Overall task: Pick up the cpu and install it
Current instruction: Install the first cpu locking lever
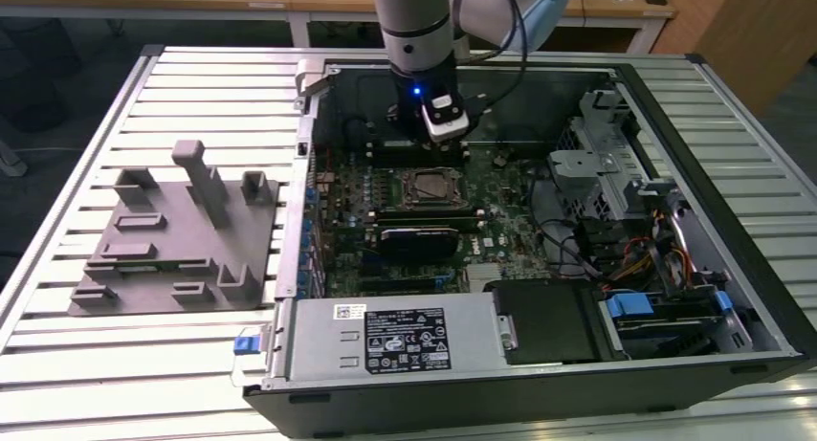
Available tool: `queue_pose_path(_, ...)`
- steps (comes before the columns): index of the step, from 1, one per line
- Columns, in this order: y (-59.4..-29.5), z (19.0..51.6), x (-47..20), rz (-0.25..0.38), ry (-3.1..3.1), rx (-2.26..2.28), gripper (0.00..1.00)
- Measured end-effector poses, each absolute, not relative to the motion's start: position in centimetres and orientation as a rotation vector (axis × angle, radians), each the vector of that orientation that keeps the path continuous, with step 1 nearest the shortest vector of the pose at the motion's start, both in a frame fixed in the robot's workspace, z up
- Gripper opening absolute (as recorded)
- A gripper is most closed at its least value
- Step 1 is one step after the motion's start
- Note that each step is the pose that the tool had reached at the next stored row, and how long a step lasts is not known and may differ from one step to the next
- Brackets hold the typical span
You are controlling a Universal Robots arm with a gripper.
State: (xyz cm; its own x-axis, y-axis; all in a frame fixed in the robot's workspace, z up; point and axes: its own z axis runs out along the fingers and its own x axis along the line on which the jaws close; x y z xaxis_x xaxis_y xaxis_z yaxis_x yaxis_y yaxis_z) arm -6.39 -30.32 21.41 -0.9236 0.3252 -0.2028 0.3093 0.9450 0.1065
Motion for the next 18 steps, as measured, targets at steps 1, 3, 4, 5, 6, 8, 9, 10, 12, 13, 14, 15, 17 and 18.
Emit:
queue_pose_path(1,-30.32,21.68,-6.39,0.107,2.881,0.476,0.11)
queue_pose_path(3,-30.32,22.07,-6.39,0.107,2.881,0.476,0.11)
queue_pose_path(4,-30.32,22.18,-6.39,0.107,2.881,0.476,0.11)
queue_pose_path(5,-30.32,22.21,-6.39,0.107,2.881,0.476,0.11)
queue_pose_path(6,-30.32,22.21,-6.39,0.107,2.881,0.476,0.11)
queue_pose_path(8,-30.32,22.21,-6.39,0.107,2.881,0.476,0.11)
queue_pose_path(9,-30.32,22.21,-6.39,0.107,2.881,0.476,0.11)
queue_pose_path(10,-30.32,22.21,-6.37,0.107,2.883,0.476,0.11)
queue_pose_path(12,-30.32,22.19,-6.26,0.102,2.902,0.480,0.11)
queue_pose_path(13,-30.33,22.18,-6.17,0.099,2.918,0.483,0.11)
queue_pose_path(14,-30.34,22.17,-6.05,0.095,2.935,0.486,0.11)
queue_pose_path(15,-30.37,22.16,-5.94,0.091,2.952,0.489,0.11)
queue_pose_path(17,-30.48,22.15,-5.75,0.084,2.981,0.495,0.11)
queue_pose_path(18,-30.64,22.16,-5.66,0.082,2.991,0.497,0.11)
